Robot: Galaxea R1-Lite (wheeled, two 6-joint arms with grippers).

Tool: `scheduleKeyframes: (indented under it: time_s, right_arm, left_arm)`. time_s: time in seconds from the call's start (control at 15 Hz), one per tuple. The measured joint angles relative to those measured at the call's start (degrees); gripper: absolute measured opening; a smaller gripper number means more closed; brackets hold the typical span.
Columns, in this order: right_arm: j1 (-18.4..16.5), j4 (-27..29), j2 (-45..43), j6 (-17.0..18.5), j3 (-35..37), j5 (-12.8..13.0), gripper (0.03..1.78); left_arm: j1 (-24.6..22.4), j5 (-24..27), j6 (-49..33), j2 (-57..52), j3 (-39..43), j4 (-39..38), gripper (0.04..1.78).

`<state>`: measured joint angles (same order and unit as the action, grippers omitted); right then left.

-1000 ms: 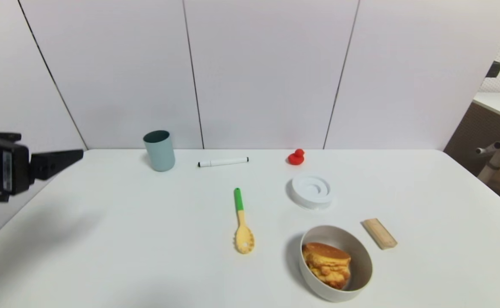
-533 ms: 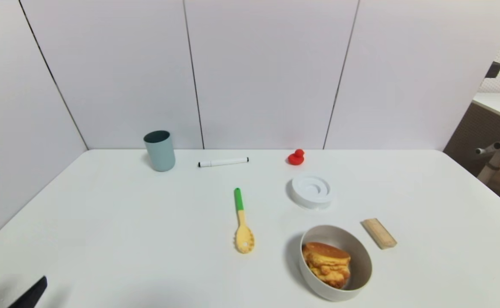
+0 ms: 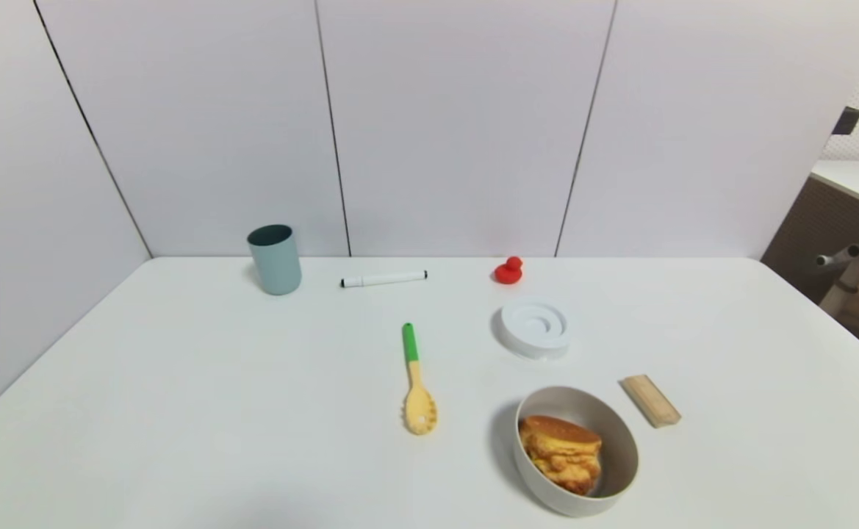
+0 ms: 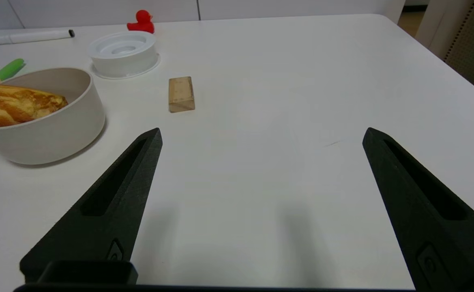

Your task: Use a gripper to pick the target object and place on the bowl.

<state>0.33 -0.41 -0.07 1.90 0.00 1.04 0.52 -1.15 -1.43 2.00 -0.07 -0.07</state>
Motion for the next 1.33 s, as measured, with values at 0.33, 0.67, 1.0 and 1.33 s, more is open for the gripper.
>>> scheduleKeyframes:
  time_s: [0.33,0.67,1.0,1.33]
  right_arm:
    - [0.0,0.0,0.0,0.02,0.0,0.0,1.71]
    - [0.0,0.0,0.0,0.02,0.0,0.0,1.71]
    - [0.0,0.06,0.0,-0.04,0.0,0.06,1.71]
    - [0.0,0.0,0.0,0.05,0.0,0.01,1.71]
  left_arm:
    - [-0.09,-0.04,-0.05,-2.0,0.07,0.07,1.69]
    - [-0.09,-0.04,-0.05,-2.16,0.07,0.1,1.69]
    - [-0.09,-0.04,-0.09,-2.16,0.07,0.1,1.69]
    - [-0.09,-0.04,-0.05,-2.16,0.07,0.07,1.69]
